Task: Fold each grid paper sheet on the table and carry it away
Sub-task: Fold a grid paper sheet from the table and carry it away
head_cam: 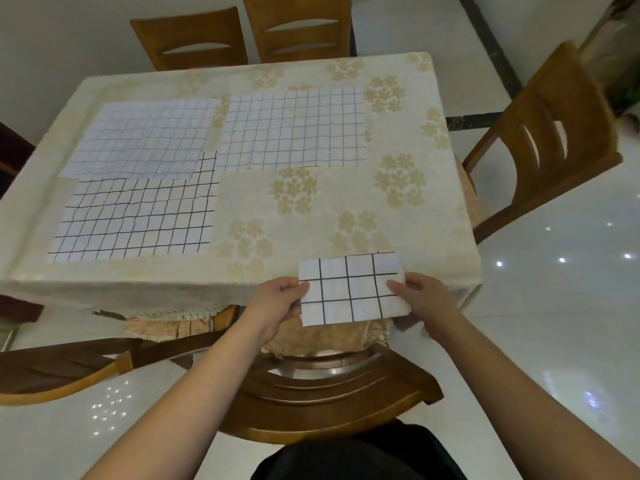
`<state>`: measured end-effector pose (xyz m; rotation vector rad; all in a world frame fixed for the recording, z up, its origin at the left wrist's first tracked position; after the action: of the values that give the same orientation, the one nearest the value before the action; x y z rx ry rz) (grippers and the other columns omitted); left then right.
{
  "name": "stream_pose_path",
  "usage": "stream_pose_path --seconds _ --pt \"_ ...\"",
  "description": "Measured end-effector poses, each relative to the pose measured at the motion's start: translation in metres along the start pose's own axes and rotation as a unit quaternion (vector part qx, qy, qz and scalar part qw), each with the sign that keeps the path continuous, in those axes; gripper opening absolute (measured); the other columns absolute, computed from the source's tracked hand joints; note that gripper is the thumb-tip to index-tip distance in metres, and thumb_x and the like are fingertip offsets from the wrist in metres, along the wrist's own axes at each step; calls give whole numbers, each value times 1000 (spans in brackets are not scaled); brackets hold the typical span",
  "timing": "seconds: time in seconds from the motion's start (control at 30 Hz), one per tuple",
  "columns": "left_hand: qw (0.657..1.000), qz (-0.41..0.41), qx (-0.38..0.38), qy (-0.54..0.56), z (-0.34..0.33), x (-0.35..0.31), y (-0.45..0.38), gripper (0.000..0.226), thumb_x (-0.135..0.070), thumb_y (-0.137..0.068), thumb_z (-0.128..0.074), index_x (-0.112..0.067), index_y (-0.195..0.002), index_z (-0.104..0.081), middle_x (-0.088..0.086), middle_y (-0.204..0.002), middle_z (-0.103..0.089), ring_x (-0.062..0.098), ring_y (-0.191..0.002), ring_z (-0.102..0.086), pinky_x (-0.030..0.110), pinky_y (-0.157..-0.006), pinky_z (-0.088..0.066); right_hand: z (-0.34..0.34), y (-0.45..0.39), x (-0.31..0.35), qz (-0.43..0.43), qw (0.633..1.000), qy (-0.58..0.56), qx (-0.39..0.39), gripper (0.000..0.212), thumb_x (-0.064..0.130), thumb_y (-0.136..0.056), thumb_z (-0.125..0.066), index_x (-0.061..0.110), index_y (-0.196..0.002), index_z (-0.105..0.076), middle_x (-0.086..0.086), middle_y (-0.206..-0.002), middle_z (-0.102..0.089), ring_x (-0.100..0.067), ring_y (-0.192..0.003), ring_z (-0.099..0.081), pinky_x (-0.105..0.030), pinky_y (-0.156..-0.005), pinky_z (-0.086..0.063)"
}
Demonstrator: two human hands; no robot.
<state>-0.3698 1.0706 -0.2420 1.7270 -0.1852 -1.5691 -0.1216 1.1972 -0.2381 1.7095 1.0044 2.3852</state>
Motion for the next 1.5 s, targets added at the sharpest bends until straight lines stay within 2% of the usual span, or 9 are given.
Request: stream_pose_path --seconds 0.1,0.27,0.37,0.57,0.87,1.03,1.17,1.4,1.5 --pt "999 -11 40 -3 -5 5 17 19 -15 -93 -63 -17 -77 -72 -7 -63 -67 6 -64 -66 17 -61 -54 5 31 -8 0 999 -25 -31 17 30 -92 -63 15 -94 -71 -8 -91 -74 -29 -83 -71 -49 -72 -60" --pt "996 -25 83 -36 -18 16 47 18 -17 -96 -59 -11 -82 -69 -4 -67 -66 15 -70 -63 24 -69 -55 12 81 -27 15 995 -30 -95 15 32 -91 -63 19 -88 -72 -2 -89 -74 -20 -84 -70 -42 -76 -59" --pt "992 -29 108 -62 -32 15 60 17 -19 -96 -58 -8 -102 -70 4 -94 -76 18 -89 -71 29 -78 -57 26 107 -39 11 990 -59 -124 14 27 -88 -67 15 -90 -73 -7 -91 -74 -25 -89 -70 -48 -83 -57" --pt "987 -43 130 -84 -83 5 70 14 -15 -94 -61 -8 -102 -70 8 -97 -75 20 -88 -72 28 -70 -57 73 144 -60 23 980 -97 -172 11 22 -86 -70 18 -76 -71 4 -71 -72 -8 -66 -67 -21 -53 -49" --pt "969 -35 186 -161 -219 3 79 9 -14 -94 -60 -9 -96 -66 9 -93 -72 17 -79 -69 27 -67 -56 174 179 -122 -10 956 -195 -221 8 18 -89 -66 13 -84 -69 -2 -78 -73 -14 -70 -69 -28 -60 -53" --pt "957 -38 223 -180 -320 1 93 20 -9 -92 -62 4 -107 -64 17 -98 -69 24 -80 -65 27 -62 -57 257 204 -159 -19 934 -245 -260 9 15 -87 -69 6 -85 -69 -5 -77 -74 -15 -68 -70 -26 -58 -55" --pt "959 -31 219 -179 -380 2 103 28 -10 -89 -67 6 -111 -63 26 -106 -66 31 -87 -63 44 -81 -56 311 220 -176 -18 926 -263 -269 10 15 -87 -70 5 -85 -69 -6 -80 -75 -17 -72 -72 -23 -57 -54" --pt "942 -32 256 -215 -449 -1 107 21 -11 -93 -62 2 -110 -63 14 -97 -66 17 -79 -66 26 -61 -59 368 218 -190 -24 916 -274 -291 8 14 -87 -68 9 -92 -72 -6 -88 -76 -19 -80 -73 -32 -67 -60" --pt "940 -30 259 -222 -473 -12 91 19 -13 -95 -59 0 -108 -65 8 -91 -69 14 -74 -66 27 -64 -60 389 200 -186 -27 914 -278 -296 7 13 -88 -67 7 -90 -71 -6 -85 -76 -18 -76 -72 -32 -69 -59"
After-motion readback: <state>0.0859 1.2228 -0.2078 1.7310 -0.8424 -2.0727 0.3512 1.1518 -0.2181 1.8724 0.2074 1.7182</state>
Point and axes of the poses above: each hand's wrist, its own y-axis away from the middle knuckle, its own z-axis out of the back of the hand, x = y × z, the point moved 3 cm from there along -y, towards the middle knuckle
